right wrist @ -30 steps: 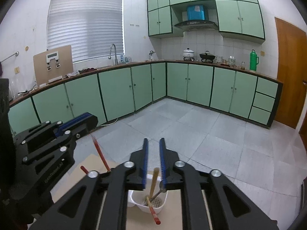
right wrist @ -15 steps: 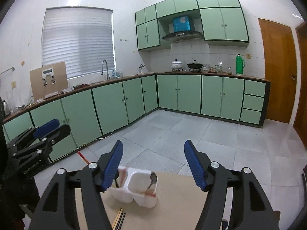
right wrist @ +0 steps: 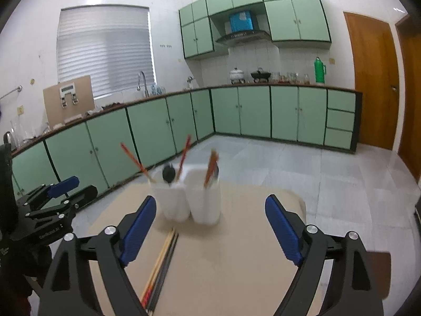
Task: Organize utensils
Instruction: 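Move both open tools back over the remaining chopsticks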
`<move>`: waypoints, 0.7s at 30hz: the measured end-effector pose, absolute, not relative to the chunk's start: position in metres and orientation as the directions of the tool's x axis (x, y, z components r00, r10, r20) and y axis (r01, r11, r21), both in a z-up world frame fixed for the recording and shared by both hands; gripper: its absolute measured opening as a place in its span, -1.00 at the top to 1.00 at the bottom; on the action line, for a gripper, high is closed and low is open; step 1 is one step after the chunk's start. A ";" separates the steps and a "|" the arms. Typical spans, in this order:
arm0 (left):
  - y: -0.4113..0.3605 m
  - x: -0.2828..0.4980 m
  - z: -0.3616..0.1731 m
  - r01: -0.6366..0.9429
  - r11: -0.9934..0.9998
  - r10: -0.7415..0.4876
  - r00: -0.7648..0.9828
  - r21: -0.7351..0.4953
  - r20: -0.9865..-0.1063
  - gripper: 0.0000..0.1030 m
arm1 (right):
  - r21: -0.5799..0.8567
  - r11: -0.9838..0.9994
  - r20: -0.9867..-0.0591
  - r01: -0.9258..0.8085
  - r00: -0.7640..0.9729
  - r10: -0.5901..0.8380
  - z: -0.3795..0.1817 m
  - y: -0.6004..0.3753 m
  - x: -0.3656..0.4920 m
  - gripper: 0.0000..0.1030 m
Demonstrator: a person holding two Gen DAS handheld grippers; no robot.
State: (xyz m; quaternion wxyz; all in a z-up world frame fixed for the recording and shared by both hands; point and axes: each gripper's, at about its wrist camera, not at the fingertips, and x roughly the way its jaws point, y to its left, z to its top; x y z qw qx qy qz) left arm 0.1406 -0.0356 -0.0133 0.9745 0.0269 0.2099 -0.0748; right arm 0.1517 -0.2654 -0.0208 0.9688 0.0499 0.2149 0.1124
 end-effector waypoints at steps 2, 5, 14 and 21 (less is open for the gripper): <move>-0.032 0.133 -0.031 0.159 0.987 -0.134 0.883 0.018 -0.450 -0.29 | 0.148 0.971 -0.435 -0.187 0.869 0.234 -0.037 -0.262 0.143 -0.63; -0.028 0.125 -0.061 0.151 0.988 -0.114 0.851 0.029 -0.512 -0.29 | 0.158 0.970 -0.481 -0.183 0.844 0.238 -0.059 -0.257 0.136 -0.63; -0.019 0.108 -0.116 0.117 0.992 -0.067 0.786 0.041 -0.615 -0.29 | 0.140 0.975 -0.572 -0.172 0.790 0.222 -0.113 -0.237 0.118 -0.63; -0.022 0.094 -0.138 0.125 0.990 -0.055 0.745 0.058 -0.665 -0.29 | 0.165 0.968 -0.628 -0.189 0.737 0.251 -0.142 -0.223 0.106 -0.63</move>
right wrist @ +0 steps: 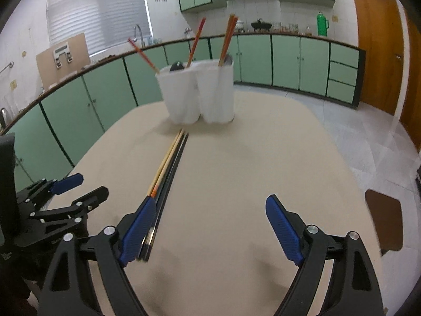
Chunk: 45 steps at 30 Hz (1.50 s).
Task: Organize utensils
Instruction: 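Move both open tools back over the remaining chopsticks, then grasp a black chopstick with the right tool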
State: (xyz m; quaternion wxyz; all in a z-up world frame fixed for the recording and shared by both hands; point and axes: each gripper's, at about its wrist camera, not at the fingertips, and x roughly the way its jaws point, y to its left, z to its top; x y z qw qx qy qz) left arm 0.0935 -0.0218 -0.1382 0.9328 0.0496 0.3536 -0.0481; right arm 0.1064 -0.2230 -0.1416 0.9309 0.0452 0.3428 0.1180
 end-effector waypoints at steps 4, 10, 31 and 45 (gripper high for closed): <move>-0.019 0.087 -0.148 0.127 0.990 -0.054 0.728 0.056 -0.684 -0.29 | 0.170 0.961 -0.661 -0.218 0.698 0.275 -0.152 -0.212 0.099 -0.58; -0.015 0.085 -0.148 0.111 0.992 -0.045 0.717 0.050 -0.695 -0.29 | 0.159 0.955 -0.701 -0.252 0.652 0.289 -0.167 -0.198 0.090 -0.39; -0.015 0.089 -0.151 0.098 0.995 -0.053 0.699 0.023 -0.713 -0.30 | 0.044 0.969 -0.759 -0.243 0.623 0.191 -0.178 -0.175 0.085 -0.14; -0.022 0.090 -0.152 0.122 0.992 -0.073 0.691 0.017 -0.719 -0.30 | 0.092 0.947 -0.751 -0.308 0.604 0.269 -0.178 -0.165 0.086 0.86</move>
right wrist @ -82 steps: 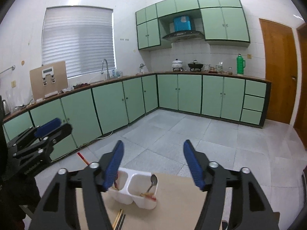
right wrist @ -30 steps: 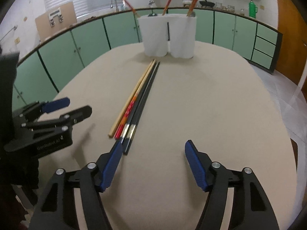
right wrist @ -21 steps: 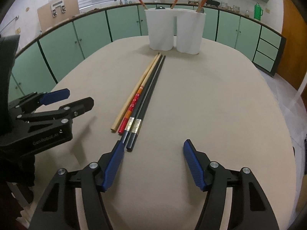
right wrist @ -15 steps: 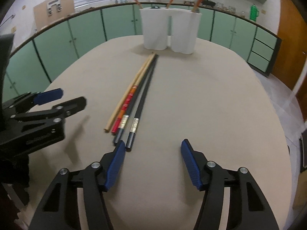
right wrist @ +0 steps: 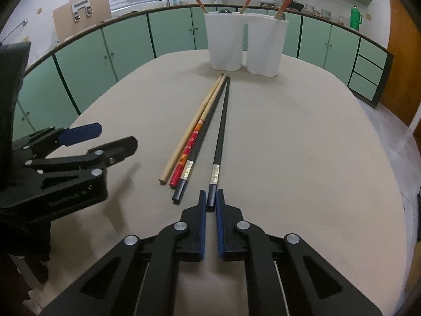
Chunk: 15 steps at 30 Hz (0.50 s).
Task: Organize utensils
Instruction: 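Grasp a black chopstick with the right tool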
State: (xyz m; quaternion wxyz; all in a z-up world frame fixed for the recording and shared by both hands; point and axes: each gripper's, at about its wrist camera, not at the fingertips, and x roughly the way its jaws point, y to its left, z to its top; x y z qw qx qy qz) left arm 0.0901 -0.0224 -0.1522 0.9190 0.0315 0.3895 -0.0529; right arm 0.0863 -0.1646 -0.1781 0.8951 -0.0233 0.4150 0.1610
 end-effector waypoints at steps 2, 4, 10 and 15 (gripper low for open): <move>-0.025 0.090 -0.152 0.135 0.991 -0.087 0.687 0.009 -0.722 -0.30 | 0.108 0.950 -0.748 -0.292 0.606 0.271 -0.178 -0.169 0.087 0.87; -0.029 0.089 -0.152 0.154 0.988 -0.110 0.682 -0.005 -0.723 -0.30 | 0.104 0.958 -0.747 -0.268 0.615 0.253 -0.177 -0.175 0.089 0.88; -0.046 0.088 -0.159 0.219 0.975 -0.171 0.645 -0.034 -0.745 -0.30 | 0.099 0.969 -0.747 -0.224 0.627 0.221 -0.179 -0.192 0.096 0.88; -0.054 0.094 -0.166 0.226 0.974 -0.162 0.618 -0.024 -0.769 -0.32 | 0.104 0.970 -0.747 -0.219 0.627 0.222 -0.180 -0.194 0.097 0.88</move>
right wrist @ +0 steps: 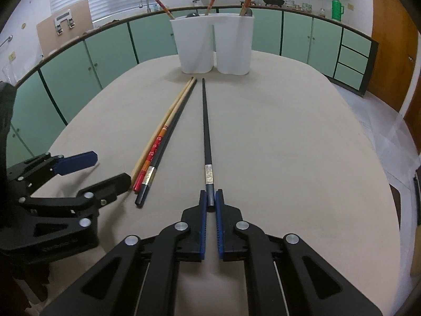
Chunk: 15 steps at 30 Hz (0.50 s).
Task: Organize utensils
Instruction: 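Grasp a plain wooden chopstick with the left tool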
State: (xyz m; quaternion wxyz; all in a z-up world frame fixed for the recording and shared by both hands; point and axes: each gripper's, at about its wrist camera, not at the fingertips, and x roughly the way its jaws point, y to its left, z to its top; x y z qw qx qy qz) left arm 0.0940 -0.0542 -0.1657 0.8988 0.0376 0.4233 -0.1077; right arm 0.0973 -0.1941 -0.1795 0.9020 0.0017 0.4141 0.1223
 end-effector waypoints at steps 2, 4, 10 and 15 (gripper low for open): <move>-0.054 0.097 -0.167 0.221 0.975 -0.161 0.610 -0.029 -0.776 -0.34 | 0.110 0.969 -0.746 -0.220 0.626 0.226 -0.180 -0.195 0.098 0.88; -0.055 0.099 -0.168 0.205 0.979 -0.141 0.607 -0.018 -0.782 -0.33 | 0.117 0.969 -0.746 -0.220 0.624 0.231 -0.180 -0.195 0.098 0.87; -0.049 0.101 -0.167 0.159 0.987 -0.101 0.613 -0.003 -0.783 -0.32 | 0.127 0.967 -0.745 -0.221 0.623 0.240 -0.180 -0.196 0.096 0.86; -0.052 0.099 -0.166 0.174 0.985 -0.109 0.615 0.000 -0.781 -0.17 | 0.134 0.965 -0.743 -0.226 0.621 0.248 -0.180 -0.197 0.095 0.84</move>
